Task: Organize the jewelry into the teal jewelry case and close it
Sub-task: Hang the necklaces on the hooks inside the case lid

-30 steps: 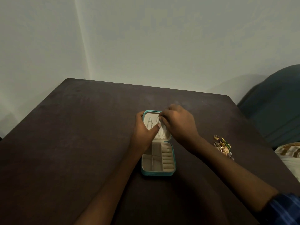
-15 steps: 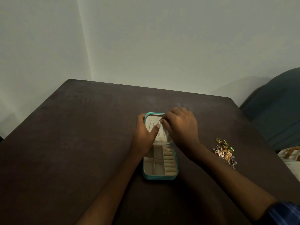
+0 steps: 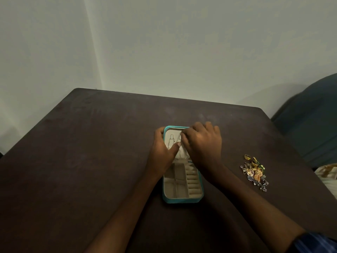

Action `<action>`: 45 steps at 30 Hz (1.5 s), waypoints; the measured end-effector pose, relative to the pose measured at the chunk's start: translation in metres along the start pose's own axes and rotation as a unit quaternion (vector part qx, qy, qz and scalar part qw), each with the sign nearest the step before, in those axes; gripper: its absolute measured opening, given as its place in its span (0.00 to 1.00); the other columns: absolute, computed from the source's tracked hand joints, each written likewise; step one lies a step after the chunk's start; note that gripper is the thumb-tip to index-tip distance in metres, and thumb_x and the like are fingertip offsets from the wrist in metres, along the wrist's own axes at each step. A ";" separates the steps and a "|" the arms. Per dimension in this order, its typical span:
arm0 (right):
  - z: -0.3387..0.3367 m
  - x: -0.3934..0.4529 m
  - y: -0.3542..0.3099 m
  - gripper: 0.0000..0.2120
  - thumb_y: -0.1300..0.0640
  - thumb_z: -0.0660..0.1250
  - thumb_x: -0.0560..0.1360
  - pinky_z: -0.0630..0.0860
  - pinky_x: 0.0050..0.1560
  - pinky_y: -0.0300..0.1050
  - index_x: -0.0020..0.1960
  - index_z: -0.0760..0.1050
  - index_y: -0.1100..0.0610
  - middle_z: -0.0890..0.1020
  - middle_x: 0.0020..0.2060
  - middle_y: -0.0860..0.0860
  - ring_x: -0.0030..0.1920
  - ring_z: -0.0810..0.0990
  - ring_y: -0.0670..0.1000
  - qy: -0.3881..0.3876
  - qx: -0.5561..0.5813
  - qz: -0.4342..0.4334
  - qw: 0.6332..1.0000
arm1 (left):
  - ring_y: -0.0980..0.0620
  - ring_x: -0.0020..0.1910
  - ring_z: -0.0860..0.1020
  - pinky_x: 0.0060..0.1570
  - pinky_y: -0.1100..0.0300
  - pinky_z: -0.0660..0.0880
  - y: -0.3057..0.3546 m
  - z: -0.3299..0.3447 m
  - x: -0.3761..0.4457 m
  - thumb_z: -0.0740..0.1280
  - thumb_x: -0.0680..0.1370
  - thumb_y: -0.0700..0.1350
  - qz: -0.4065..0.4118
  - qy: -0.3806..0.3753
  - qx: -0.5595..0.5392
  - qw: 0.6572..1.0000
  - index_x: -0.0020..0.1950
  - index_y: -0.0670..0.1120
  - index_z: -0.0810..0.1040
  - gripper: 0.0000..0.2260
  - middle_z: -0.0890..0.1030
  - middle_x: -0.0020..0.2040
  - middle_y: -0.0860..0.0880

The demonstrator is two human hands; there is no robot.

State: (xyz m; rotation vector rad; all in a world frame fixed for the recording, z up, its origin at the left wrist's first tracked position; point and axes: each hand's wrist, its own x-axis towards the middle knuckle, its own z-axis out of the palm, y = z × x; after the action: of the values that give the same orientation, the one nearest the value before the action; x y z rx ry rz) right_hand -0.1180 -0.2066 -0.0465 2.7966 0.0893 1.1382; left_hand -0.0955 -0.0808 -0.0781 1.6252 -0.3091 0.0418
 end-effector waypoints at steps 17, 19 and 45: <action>0.001 -0.001 -0.007 0.07 0.52 0.69 0.71 0.65 0.37 0.44 0.37 0.79 0.55 0.80 0.35 0.51 0.36 0.75 0.53 -0.005 0.084 0.130 0.988 | 0.56 0.49 0.79 0.42 0.60 0.81 -0.009 0.001 0.004 0.70 0.73 0.37 -0.021 0.006 -0.021 1.000 0.60 0.52 0.63 0.23 0.75 0.53 0.50; 0.001 -0.002 -0.008 0.08 0.52 0.68 0.72 0.67 0.37 0.45 0.38 0.79 0.55 0.81 0.35 0.51 0.37 0.75 0.53 -0.012 0.094 0.140 0.986 | 0.56 0.49 0.79 0.42 0.60 0.80 -0.008 0.002 0.004 0.70 0.73 0.37 -0.019 0.004 -0.023 1.000 0.60 0.52 0.62 0.23 0.74 0.52 0.52; 0.004 -0.017 -0.008 0.06 0.53 0.70 0.70 0.67 0.37 0.45 0.37 0.77 0.54 0.80 0.35 0.51 0.36 0.75 0.54 -0.006 0.104 0.126 0.987 | 0.59 0.45 0.79 0.40 0.67 0.78 -0.006 0.003 0.002 0.67 0.75 0.37 -0.009 0.016 -0.016 1.000 0.63 0.48 0.64 0.21 0.75 0.51 0.54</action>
State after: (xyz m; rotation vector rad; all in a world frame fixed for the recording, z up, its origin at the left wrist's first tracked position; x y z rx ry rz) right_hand -0.1276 -0.2006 -0.0619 3.0681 -0.1618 1.2283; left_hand -0.0923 -0.0841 -0.0836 1.5945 -0.2687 0.0483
